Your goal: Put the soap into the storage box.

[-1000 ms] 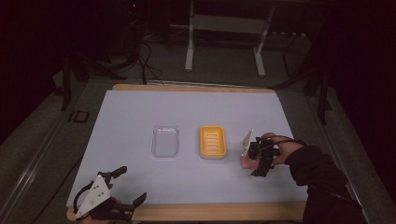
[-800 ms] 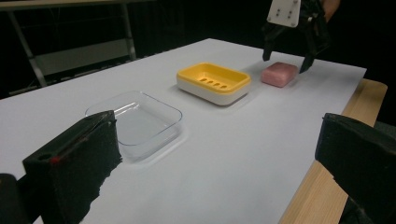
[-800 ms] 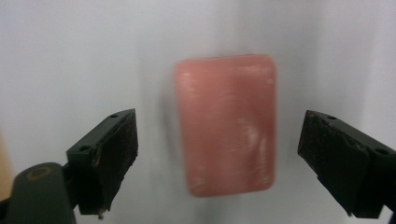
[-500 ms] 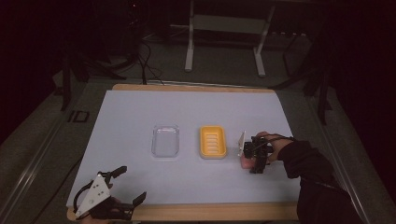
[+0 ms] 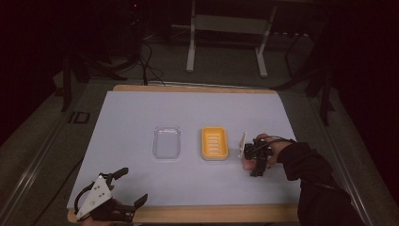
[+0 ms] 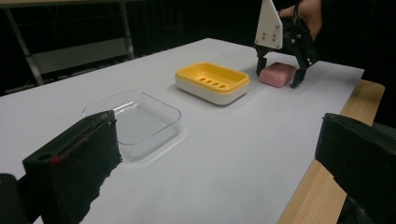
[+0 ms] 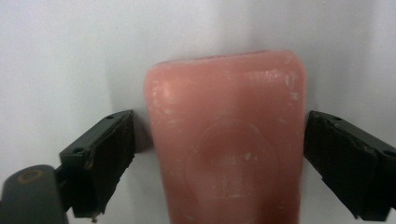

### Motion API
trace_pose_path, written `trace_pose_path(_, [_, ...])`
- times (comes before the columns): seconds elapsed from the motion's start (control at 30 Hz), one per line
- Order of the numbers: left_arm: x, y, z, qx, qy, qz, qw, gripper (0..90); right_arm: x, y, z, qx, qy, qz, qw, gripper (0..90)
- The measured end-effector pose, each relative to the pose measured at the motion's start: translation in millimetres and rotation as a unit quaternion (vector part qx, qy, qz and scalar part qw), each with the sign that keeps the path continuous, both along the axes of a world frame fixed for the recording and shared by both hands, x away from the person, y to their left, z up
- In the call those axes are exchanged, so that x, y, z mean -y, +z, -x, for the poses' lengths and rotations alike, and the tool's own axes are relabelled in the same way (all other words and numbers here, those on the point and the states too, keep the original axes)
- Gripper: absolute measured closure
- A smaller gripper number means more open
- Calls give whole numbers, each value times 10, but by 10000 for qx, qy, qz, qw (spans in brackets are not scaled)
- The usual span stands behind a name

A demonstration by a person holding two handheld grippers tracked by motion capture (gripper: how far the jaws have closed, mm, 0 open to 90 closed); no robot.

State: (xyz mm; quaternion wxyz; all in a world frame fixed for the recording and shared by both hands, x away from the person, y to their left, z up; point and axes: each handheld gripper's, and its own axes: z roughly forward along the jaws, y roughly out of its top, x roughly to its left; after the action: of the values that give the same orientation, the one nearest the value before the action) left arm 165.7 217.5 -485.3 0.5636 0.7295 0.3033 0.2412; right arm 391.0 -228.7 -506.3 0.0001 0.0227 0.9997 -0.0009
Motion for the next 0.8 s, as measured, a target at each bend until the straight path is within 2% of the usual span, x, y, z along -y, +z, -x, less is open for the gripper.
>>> trace_pose_path(0.03, [0,0,0,0,0,0,10000,2,0,0,0,0,0,0,10000,120])
trace_pose_path(0.07, [0,0,1,2,2,3,10000,2,0,20,19,-11,64,-15,10000,178])
trace_pose_path(0.1, [-1,0,2,4,1,4,10000,2,0,20,19,-11,64,-15,10000,178])
trace_pose_path(0.13, [-4,1,1,4,3,6,10000,2,2,52,32,11,33,-45,10000,299])
trace_pose_path(0.2, [-4,1,1,4,3,6,10000,2,0,68,33,14,-65,-47,10000,299])
trace_pose_path(0.23, [-1,0,0,-1,-7,-3,10000,2,0,68,33,14,-65,-47,10000,358])
trace_pose_path(0.27, [0,0,0,1,-11,-7,10000,2,-11,74,41,18,-314,-32,9995,362])
trace_pose_path(0.33, [4,1,2,2,-11,-7,10000,2,-42,75,34,4,-595,53,9982,364])
trace_pose_path(0.37, [5,3,3,3,-9,-6,10000,2,-63,76,20,-21,-918,106,9957,366])
trace_pose_path(0.4, [4,4,4,9,-16,-3,10000,2,-89,81,-8,-82,-1387,174,9901,367])
trace_pose_path(0.43, [3,5,5,13,-14,-7,10000,2,-113,85,-34,-117,-1888,249,9816,368])
trace_pose_path(0.47, [2,5,6,11,-16,-4,10000,2,-129,84,-53,3,-2117,346,9767,368])
trace_pose_path(0.5, [2,5,6,9,-21,-5,10000,2,-139,85,-57,157,-2235,383,9738,370])
trace_pose_path(0.57, [4,5,7,12,-23,-9,10000,2,-144,88,-82,67,-2616,413,9643,371])
trace_pose_path(0.67, [11,6,11,23,-38,-9,10000,2,-133,107,-95,192,-3082,326,9506,370])
trace_pose_path(0.7, [12,7,12,25,-42,-19,10000,2,-133,122,-94,183,-3321,271,9427,370])
trace_pose_path(0.73, [14,8,13,26,-42,-20,10000,2,-124,134,-96,124,-3500,218,9364,371])
trace_pose_path(0.8, [16,9,15,34,-53,-22,10000,2,-117,157,-81,79,-3675,72,9300,372])
